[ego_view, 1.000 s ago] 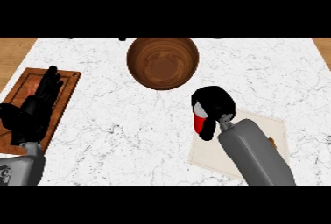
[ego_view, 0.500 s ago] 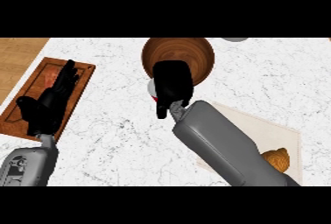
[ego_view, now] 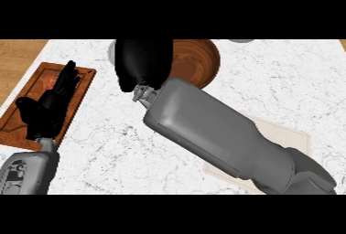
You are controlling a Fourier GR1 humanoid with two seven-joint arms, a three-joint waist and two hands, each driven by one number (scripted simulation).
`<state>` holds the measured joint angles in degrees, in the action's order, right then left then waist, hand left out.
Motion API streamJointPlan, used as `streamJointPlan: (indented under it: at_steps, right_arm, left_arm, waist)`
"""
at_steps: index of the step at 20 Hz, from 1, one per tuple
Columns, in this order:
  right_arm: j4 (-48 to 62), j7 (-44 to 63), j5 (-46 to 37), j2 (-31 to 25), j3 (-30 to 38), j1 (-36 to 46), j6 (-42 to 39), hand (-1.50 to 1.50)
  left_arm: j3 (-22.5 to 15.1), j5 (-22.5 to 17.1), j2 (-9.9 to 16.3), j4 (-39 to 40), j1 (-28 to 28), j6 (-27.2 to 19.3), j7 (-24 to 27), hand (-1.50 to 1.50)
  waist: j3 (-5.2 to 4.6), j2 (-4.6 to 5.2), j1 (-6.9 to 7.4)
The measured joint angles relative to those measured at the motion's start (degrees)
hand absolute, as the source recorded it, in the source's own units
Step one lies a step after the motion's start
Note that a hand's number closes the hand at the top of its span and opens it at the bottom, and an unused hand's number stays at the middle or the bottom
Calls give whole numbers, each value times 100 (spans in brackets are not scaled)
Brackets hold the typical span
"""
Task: Pick the can from the placemat and place it in the bowl
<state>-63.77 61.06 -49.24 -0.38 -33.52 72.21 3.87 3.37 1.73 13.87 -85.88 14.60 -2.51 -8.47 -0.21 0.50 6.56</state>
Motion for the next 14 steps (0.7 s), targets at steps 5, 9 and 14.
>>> streamJointPlan:
  at_steps: [5, 9, 14]
  right_arm:
    - [602, -4, 339, -4, 26, 511, 425, 150]
    - [1176, -309, 618, 4, 188, 591, 1050, 150]
    - [2096, -924, 893, 23, 408, 554, 1834, 150]
  left_arm:
    - [130, -21, 37, 101, -41, -21, 74, 0]
    - [158, -26, 57, -25, -202, -9, 108, 0]
    - [222, -33, 79, -103, -246, -22, 98, 0]
  waist:
    - [3, 8, -160]
    - [6, 21, -198]
    - [10, 43, -258]
